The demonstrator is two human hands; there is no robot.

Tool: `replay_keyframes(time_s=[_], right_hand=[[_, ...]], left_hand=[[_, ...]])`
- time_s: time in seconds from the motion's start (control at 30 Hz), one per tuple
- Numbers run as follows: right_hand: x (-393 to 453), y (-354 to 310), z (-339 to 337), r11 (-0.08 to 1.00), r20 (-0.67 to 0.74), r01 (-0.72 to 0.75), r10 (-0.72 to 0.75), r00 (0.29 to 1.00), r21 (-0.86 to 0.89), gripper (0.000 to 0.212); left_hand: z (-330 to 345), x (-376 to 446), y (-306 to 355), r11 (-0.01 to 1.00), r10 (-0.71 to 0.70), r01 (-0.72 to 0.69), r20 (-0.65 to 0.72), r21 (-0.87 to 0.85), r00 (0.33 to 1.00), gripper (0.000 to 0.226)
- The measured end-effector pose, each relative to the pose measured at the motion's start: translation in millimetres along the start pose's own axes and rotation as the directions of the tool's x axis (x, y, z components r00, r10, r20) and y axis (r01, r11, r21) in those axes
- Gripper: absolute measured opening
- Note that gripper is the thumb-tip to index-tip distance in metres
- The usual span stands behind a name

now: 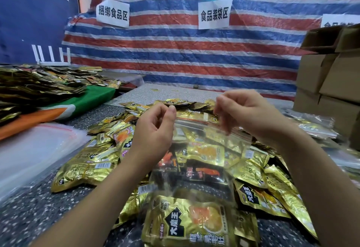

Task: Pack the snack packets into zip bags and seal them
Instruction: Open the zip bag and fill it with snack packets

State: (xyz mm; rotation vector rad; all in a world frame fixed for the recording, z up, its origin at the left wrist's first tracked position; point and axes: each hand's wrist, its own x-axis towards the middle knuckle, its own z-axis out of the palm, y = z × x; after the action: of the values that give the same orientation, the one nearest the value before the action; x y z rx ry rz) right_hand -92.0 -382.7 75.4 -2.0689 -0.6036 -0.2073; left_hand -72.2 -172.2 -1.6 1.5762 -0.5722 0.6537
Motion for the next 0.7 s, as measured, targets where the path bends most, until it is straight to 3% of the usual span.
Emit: replay_keyframes(time_s=[0.13, 0.23, 0.33, 0.5, 0.7], right_hand=[[10.0, 17.0, -3.3, 0.998, -0.315, -0.055, 0.056, 0.947, 0.011, 0.035], [14.6, 32.2, -5.6, 0.989, -0.409, -0.139, 0.104, 0.907, -0.056, 0.036], [16.5, 45.9, -6.5, 0.968, -0.417, -0.201, 0.121, 0.901, -0.153, 0.033], [23.4, 63.4, -4.3, 0.947, -0.414, -0.24, 0.135, 0.9, -0.215, 0.023], [59.5, 74.5, 8.3, 0.888, -0.244, -0.221, 0.129, 0.961, -0.404, 0.012]], left_hand=[[0.1, -2.4, -3.4, 0.993, 0.068, -0.068, -0.004, 0.097, 0.998, 0.036], [-1.8, -1.8, -5.6, 0.964, 0.155, -0.161, 0.046, 0.212, 0.987, 0.033], [-6.9, 2.3, -6.8, 0.943, 0.153, -0.176, 0.101, 0.284, 0.983, 0.036], [-8.5, 3.9, -7.4, 0.969, 0.085, -0.109, 0.119, 0.222, 0.989, 0.037], [-7.5, 4.1, -9.0, 0.982, 0.038, -0.057, 0.107, 0.181, 0.993, 0.038]])
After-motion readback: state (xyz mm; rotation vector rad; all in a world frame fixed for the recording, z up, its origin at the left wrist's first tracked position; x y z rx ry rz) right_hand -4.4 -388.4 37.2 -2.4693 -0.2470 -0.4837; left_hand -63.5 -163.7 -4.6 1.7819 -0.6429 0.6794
